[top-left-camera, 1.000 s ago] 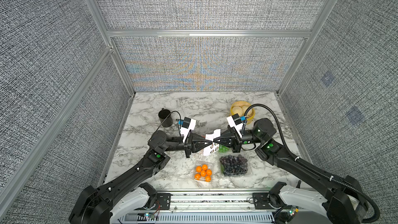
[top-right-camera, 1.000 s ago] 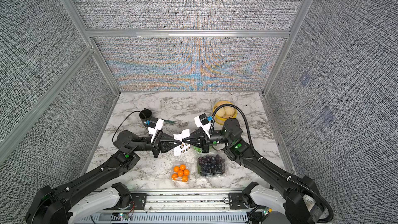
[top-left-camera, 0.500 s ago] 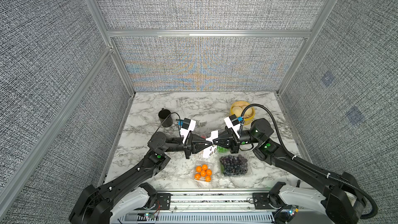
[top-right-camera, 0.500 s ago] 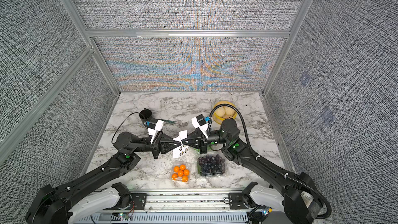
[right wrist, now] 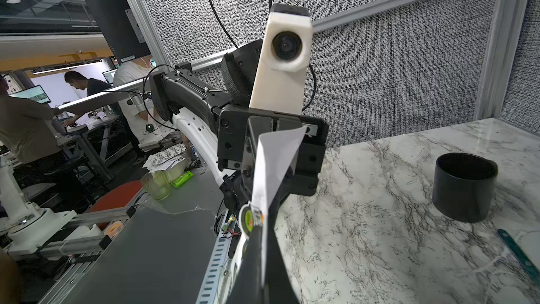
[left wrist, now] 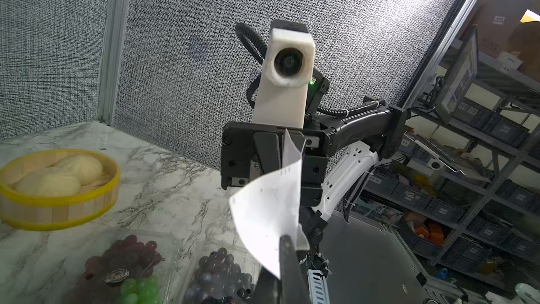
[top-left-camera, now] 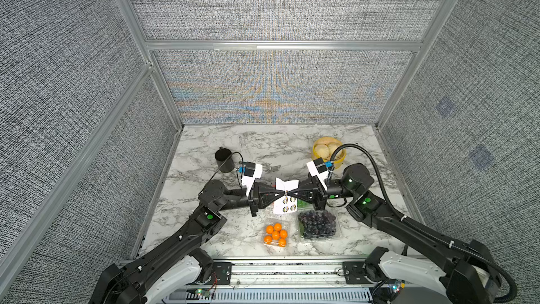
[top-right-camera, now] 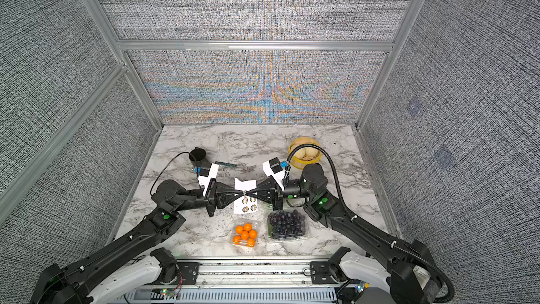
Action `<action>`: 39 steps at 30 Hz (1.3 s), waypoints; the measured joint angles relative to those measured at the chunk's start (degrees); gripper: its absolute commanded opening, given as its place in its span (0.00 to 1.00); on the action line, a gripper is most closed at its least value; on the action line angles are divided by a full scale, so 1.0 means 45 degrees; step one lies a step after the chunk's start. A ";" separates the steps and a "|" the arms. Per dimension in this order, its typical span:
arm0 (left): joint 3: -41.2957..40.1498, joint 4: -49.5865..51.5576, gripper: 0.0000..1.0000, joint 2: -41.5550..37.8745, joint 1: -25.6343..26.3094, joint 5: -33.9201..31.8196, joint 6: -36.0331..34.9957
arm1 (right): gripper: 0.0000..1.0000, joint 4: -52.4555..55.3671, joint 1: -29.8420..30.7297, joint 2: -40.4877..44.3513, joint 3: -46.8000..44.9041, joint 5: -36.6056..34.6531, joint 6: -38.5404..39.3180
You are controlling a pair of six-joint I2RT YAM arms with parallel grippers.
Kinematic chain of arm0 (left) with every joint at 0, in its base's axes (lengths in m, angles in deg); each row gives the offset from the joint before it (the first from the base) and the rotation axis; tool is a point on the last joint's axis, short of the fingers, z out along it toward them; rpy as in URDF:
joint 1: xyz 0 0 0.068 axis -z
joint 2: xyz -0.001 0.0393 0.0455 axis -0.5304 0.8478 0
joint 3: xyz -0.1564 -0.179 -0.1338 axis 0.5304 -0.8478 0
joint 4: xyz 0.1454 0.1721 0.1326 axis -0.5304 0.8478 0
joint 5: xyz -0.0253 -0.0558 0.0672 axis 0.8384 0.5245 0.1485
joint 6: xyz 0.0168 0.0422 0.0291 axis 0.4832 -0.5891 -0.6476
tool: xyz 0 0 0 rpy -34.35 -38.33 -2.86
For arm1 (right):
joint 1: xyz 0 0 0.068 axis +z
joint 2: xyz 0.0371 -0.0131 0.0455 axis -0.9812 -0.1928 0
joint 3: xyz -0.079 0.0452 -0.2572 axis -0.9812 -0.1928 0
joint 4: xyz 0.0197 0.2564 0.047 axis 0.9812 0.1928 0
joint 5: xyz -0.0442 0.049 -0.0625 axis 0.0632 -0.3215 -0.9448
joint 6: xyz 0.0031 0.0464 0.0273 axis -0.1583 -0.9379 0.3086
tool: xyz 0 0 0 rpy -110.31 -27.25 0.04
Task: Label fruit boxes
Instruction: Adjust the label sticker.
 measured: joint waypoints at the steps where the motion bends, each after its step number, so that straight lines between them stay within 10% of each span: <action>1: -0.0005 -0.0005 0.00 -0.0010 0.0000 0.0000 0.0005 | 0.00 0.0000 0.0000 0.0005 0.0000 0.0000 0.0000; 17: -0.0291 0.0321 0.25 -0.0510 0.0000 -0.0287 -0.0199 | 0.00 0.0287 -0.0087 0.0126 0.0044 -0.0189 0.0049; 39: 0.0189 0.0185 0.28 0.0539 0.0005 -0.0165 -0.0058 | 0.00 0.0253 -0.0015 -0.0010 0.0117 -0.0238 0.0005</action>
